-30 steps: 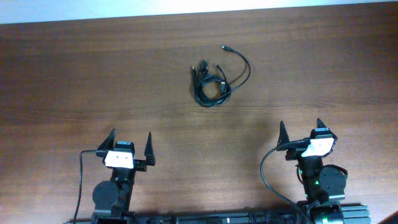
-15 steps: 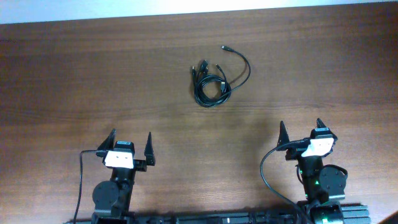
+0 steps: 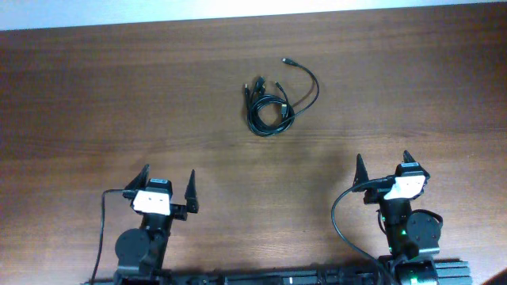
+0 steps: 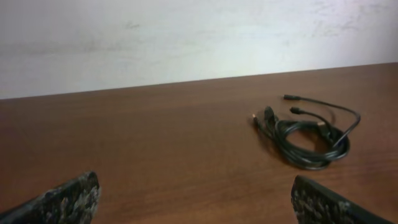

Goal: Untangle cables

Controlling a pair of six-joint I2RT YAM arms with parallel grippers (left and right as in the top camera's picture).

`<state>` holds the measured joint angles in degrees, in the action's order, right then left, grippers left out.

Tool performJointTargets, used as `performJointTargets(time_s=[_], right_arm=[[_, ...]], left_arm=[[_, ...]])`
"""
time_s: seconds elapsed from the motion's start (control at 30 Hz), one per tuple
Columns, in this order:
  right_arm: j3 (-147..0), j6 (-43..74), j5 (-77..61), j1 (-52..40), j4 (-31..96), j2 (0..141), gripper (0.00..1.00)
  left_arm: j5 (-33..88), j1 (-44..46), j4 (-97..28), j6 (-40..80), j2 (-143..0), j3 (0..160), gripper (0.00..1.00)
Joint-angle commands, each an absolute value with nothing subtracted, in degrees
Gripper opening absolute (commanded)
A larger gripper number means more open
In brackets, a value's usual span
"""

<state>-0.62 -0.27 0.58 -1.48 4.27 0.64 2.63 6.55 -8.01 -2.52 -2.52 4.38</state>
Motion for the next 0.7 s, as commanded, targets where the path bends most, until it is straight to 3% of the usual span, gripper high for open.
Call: performJointTargets(time_s=[0.0, 0.27, 0.53, 0.67], right_arm=[[-0.3, -0.6, 0.5, -1.1, 4.6, 0.5, 0.99], [-0.3, -0.6, 0.5, -1.1, 4.6, 0.5, 0.99], [-0.3, -0.6, 0.5, -1.1, 4.6, 0.5, 0.99], [-0.3, -0.6, 0.5, -1.1, 4.6, 0.5, 0.99]], left_arm=[[3.0, 6.2, -8.9, -2.2, -7.5, 10.5, 0.99], [3.6, 6.2, -17.3, -2.2, -31.5, 27.9, 0.99], [11.1, 6.2, -38.8, -2.3, -53.9, 49.2, 0.99], [16.8, 6.2, -39.4, -2.2, -56.4, 50.5, 0.99]])
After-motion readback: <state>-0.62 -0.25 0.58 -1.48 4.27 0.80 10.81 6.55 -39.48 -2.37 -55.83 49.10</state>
